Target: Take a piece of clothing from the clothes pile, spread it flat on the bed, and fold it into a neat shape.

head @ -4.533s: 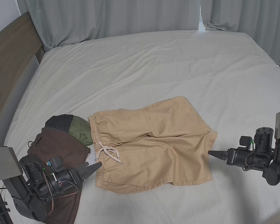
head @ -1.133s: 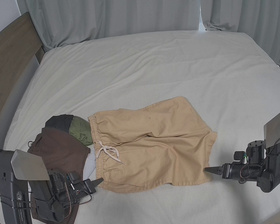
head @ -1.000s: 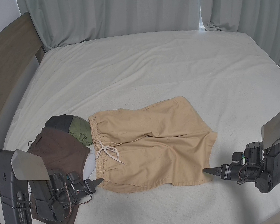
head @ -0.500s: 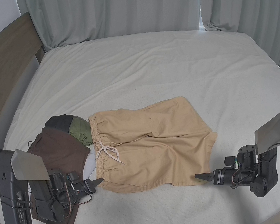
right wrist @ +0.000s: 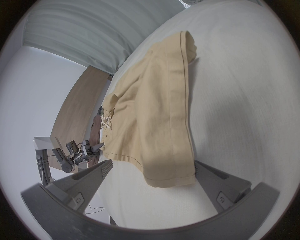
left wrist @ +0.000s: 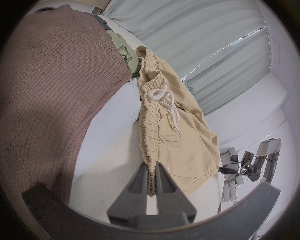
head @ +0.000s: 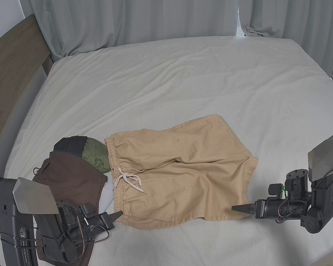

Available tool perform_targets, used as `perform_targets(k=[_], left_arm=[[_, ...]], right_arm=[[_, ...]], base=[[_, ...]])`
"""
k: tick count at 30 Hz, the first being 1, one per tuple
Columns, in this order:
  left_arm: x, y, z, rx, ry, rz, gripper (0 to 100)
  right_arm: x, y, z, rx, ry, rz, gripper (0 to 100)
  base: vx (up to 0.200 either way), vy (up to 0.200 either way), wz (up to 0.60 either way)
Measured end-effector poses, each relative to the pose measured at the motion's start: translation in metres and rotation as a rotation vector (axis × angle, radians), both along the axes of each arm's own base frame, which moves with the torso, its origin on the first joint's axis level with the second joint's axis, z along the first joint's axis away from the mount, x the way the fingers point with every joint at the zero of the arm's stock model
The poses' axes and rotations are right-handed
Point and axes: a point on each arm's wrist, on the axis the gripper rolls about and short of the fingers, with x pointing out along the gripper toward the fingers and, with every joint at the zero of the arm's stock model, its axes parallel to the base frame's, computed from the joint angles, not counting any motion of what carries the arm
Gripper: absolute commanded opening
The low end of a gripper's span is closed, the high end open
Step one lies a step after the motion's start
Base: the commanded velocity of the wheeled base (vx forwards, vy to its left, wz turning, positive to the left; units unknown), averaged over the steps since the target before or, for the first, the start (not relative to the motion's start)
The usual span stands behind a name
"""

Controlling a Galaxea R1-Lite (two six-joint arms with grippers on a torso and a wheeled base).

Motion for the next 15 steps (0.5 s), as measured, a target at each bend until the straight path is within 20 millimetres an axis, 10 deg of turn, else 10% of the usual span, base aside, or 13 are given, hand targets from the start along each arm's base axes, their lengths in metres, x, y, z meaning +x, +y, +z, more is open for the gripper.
perform_targets(k=[15], left_arm=[[0.0,0.0,0.0,0.001,-0.002,-0.001,0]], right_arm=[[-0.01,-0.008,0.018,0.032,-0.008,0.011,100]], base=[[0.0,0.0,0.0]])
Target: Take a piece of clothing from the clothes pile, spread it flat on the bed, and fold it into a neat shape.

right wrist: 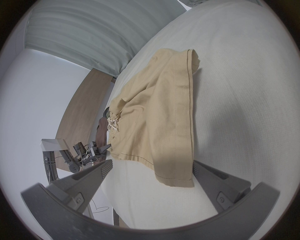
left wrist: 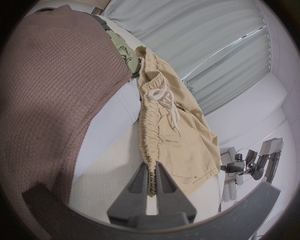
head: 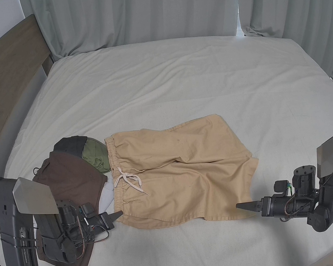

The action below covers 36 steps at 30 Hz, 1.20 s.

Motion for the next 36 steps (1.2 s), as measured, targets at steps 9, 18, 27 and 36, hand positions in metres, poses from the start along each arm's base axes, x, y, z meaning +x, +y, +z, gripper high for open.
perform_targets(k=[9,18,27,36], left_arm=[[0.0,0.0,0.0,0.0,0.0,0.0,0],[0.0,0.0,0.0,0.0,0.001,0.0,0],[0.0,0.0,0.0,0.0,0.0,0.0,0],[-0.005,0.0,0.013,-0.005,-0.015,-0.007,0]], right_arm=[[-0.003,-0.003,0.001,0.007,0.011,0.009,0],[-0.004,-0.004,0.0,0.007,0.016,0.006,0],[-0.003,-0.01,-0.001,0.004,0.018,-0.017,0],[-0.008,-0.021,-0.001,-0.024,0.023,-0.041,0]], base=[[0.0,0.0,0.0],[0.0,0.0,0.0],[0.0,0.0,0.0],[0.0,0.0,0.0]])
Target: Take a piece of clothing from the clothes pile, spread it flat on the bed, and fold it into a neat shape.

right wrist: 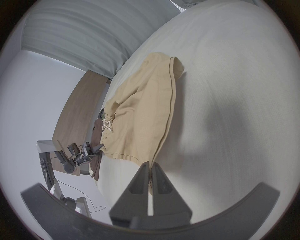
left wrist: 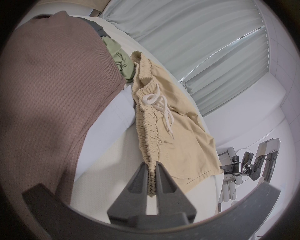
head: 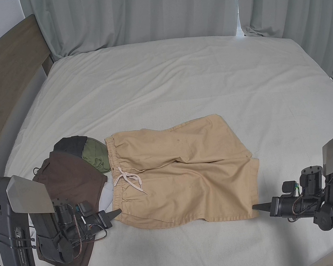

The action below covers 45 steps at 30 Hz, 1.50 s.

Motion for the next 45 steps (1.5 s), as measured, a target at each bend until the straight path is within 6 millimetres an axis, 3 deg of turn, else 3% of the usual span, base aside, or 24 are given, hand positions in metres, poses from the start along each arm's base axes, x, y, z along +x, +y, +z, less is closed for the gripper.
perform_targets(k=[15,24,25,27,28,45], left_arm=[[-0.045,0.021,0.029,-0.001,0.013,-0.075,0],[-0.051,0.019,0.027,0.017,0.02,-0.097,0],[-0.051,0.019,0.026,0.02,0.019,-0.099,0],[-0.05,0.019,0.024,0.024,0.02,-0.102,0],[-0.05,0.019,0.024,0.025,0.021,-0.102,100],[-0.05,0.018,0.006,0.025,0.076,-0.109,100]], right_arm=[[-0.028,-0.023,-0.008,-0.083,0.043,0.039,0],[-0.03,-0.024,-0.014,-0.092,0.071,0.037,0],[-0.03,-0.024,-0.015,-0.092,0.073,0.036,100],[-0.029,-0.025,-0.016,-0.091,0.074,0.033,100],[-0.028,-0.025,-0.016,-0.091,0.072,0.032,100],[-0.02,-0.026,-0.02,-0.09,0.051,0.028,100]], base=[[0.0,0.0,0.0],[0.0,0.0,0.0],[0.0,0.0,0.0],[0.0,0.0,0.0],[0.0,0.0,0.0],[0.0,0.0,0.0]])
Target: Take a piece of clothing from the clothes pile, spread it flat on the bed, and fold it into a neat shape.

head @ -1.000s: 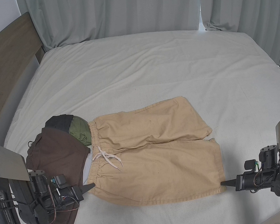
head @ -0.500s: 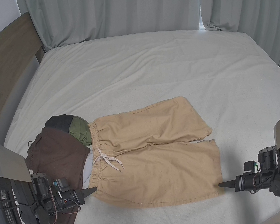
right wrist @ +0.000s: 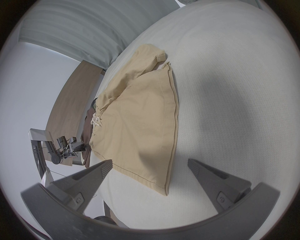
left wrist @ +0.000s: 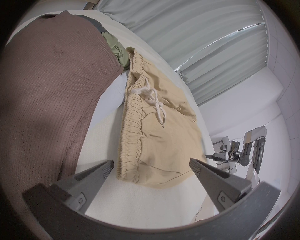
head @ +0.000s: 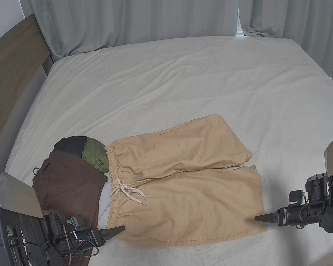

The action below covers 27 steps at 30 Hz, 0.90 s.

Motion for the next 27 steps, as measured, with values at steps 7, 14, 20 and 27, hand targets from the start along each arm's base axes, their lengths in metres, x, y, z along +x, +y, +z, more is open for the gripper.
perform_targets(k=[7,14,20,27], left_arm=[[0.0007,0.0001,-0.0031,0.004,0.007,0.005,0],[0.0065,0.0008,-0.0053,0.001,-0.002,0.013,0],[0.008,-0.0004,-0.0089,0.003,0.001,0.007,0],[0.0077,-0.0005,-0.0103,0.004,0.004,0.005,0]], right_arm=[[0.0007,-0.0006,-0.0041,-0.022,-0.012,0.019,100],[0.0014,-0.0016,-0.0051,-0.023,-0.011,0.015,100],[0.0017,-0.0003,-0.0059,-0.024,-0.011,0.021,100],[0.002,0.0053,-0.0066,-0.025,-0.014,0.045,100]], base=[[0.0,0.0,0.0],[0.0,0.0,0.0],[0.0,0.0,0.0],[0.0,0.0,0.0]])
